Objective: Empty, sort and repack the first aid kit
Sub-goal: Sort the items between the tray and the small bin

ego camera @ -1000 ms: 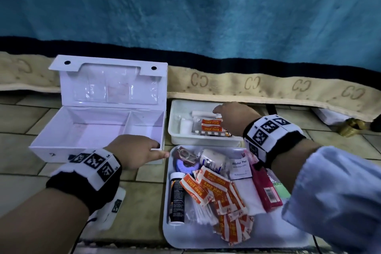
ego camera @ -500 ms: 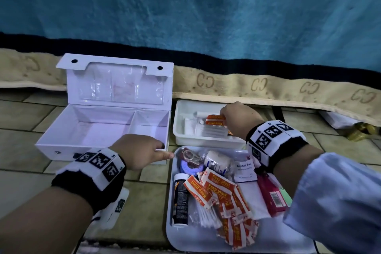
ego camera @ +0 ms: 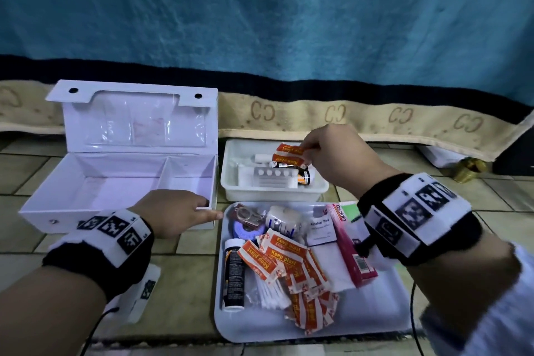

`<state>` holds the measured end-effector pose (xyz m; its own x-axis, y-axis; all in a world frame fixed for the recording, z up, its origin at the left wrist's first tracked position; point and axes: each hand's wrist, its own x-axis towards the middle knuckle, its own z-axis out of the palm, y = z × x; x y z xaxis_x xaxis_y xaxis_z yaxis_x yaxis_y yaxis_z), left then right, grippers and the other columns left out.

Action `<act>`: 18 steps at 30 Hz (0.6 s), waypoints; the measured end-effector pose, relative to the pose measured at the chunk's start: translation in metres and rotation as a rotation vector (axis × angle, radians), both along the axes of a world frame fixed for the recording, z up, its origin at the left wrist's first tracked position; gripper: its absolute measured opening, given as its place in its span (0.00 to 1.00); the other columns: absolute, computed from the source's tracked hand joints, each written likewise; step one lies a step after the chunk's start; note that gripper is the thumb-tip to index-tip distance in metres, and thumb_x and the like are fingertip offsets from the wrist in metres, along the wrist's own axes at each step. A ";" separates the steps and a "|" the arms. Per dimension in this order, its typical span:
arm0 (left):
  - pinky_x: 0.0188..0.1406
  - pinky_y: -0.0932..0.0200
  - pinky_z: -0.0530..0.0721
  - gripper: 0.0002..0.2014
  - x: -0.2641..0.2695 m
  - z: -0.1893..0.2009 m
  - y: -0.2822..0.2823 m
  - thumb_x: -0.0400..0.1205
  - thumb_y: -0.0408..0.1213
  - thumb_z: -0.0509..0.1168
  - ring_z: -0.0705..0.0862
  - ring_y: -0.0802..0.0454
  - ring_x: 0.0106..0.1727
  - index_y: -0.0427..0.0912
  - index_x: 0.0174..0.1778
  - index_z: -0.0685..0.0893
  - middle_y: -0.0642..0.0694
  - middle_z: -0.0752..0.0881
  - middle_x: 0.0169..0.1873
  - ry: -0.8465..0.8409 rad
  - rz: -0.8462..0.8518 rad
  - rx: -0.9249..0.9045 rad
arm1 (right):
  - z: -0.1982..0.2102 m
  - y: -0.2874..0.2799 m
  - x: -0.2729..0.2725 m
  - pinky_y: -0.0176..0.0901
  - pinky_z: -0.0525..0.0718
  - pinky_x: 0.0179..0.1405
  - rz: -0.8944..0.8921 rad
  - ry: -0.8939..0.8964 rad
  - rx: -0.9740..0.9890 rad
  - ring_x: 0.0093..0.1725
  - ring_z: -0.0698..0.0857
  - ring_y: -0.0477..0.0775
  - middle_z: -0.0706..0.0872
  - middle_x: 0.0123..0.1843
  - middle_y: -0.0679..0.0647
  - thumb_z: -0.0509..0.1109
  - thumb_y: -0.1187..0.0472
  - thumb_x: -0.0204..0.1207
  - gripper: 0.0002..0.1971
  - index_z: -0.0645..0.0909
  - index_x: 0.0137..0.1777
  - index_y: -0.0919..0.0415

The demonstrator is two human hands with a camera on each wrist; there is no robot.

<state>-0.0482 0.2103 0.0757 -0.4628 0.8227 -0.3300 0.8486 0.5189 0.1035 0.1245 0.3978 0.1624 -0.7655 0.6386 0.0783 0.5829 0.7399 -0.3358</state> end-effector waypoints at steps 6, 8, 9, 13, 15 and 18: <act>0.45 0.57 0.76 0.24 -0.001 -0.002 0.001 0.78 0.68 0.50 0.76 0.57 0.36 0.51 0.31 0.72 0.52 0.78 0.31 0.003 0.007 -0.005 | 0.012 -0.031 0.044 0.25 0.68 0.15 -0.088 0.061 -0.146 0.23 0.78 0.40 0.86 0.30 0.43 0.75 0.61 0.70 0.05 0.90 0.39 0.49; 0.45 0.57 0.76 0.24 -0.001 -0.003 0.001 0.78 0.68 0.50 0.77 0.55 0.37 0.50 0.32 0.73 0.52 0.79 0.32 0.004 0.010 -0.008 | 0.006 -0.040 0.056 0.24 0.68 0.13 -0.110 0.024 -0.180 0.22 0.77 0.40 0.87 0.31 0.43 0.77 0.59 0.70 0.03 0.89 0.39 0.49; 0.44 0.58 0.75 0.24 -0.001 -0.003 0.001 0.78 0.68 0.50 0.77 0.55 0.37 0.51 0.31 0.71 0.52 0.78 0.31 0.002 0.011 -0.005 | 0.001 -0.044 0.059 0.25 0.68 0.13 -0.116 -0.001 -0.196 0.21 0.77 0.40 0.88 0.33 0.44 0.77 0.59 0.70 0.03 0.89 0.39 0.49; 0.37 0.59 0.71 0.23 0.000 -0.001 0.002 0.79 0.67 0.50 0.74 0.57 0.34 0.52 0.28 0.68 0.53 0.75 0.29 0.000 0.013 -0.015 | -0.027 -0.063 0.065 0.36 0.84 0.29 -0.134 -0.090 -0.309 0.31 0.87 0.46 0.88 0.35 0.43 0.76 0.59 0.71 0.03 0.89 0.38 0.50; 0.35 0.59 0.70 0.23 0.000 -0.001 0.002 0.79 0.67 0.50 0.74 0.57 0.34 0.53 0.28 0.68 0.54 0.75 0.29 0.009 0.013 -0.018 | -0.040 -0.072 0.063 0.40 0.86 0.39 -0.132 -0.128 -0.313 0.37 0.88 0.48 0.89 0.38 0.45 0.76 0.58 0.71 0.02 0.89 0.41 0.50; 0.34 0.60 0.69 0.23 0.001 -0.001 0.002 0.79 0.66 0.50 0.74 0.56 0.34 0.53 0.28 0.67 0.53 0.74 0.28 0.009 0.010 -0.018 | -0.056 -0.081 0.058 0.42 0.86 0.47 -0.107 -0.131 -0.236 0.45 0.88 0.50 0.89 0.44 0.48 0.72 0.57 0.72 0.04 0.87 0.45 0.49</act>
